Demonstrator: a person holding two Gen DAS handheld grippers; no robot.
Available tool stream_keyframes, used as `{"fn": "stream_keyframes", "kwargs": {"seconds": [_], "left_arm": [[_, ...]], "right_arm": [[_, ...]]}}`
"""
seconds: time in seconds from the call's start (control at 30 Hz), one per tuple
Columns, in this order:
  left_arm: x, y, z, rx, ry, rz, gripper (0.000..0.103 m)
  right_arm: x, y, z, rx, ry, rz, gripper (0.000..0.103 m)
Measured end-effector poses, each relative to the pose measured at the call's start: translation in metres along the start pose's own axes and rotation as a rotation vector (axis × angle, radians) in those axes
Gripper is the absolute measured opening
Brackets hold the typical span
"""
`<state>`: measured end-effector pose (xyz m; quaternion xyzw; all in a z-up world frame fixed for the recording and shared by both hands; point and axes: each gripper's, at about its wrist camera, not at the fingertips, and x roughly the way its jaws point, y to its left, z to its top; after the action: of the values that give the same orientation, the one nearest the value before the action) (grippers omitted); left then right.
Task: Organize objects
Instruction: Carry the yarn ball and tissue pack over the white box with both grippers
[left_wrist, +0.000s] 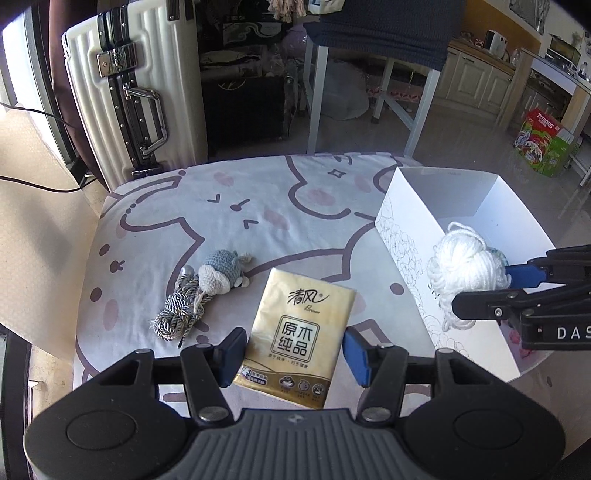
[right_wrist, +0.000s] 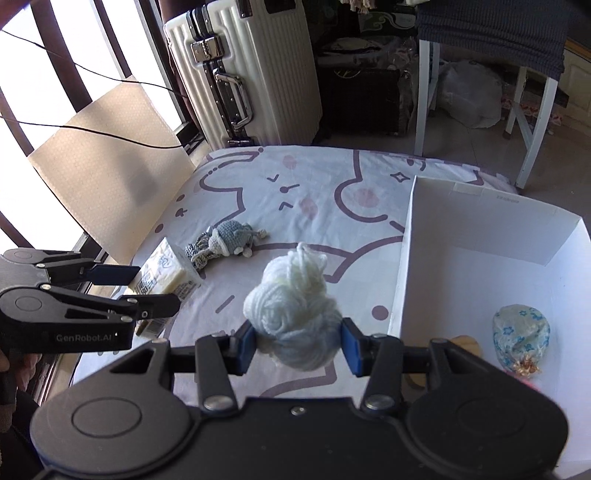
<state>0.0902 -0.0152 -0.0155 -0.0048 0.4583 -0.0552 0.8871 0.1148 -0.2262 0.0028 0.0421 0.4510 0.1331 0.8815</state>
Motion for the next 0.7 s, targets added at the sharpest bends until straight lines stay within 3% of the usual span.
{"fn": "stream_keyframes", "kwargs": {"seconds": [0.4,0.7], "left_arm": [[-0.037,-0.012,0.019,-0.048,-0.103,-0.004,0.058],[-0.040,-0.025,0.034,-0.039,-0.128,0.000,0.058]], "right_arm": [[-0.030,-0.017,0.012,0.016,-0.111,-0.019,0.049],[-0.045,-0.032,0.017,0.039,-0.157,-0.017,0.049]]}}
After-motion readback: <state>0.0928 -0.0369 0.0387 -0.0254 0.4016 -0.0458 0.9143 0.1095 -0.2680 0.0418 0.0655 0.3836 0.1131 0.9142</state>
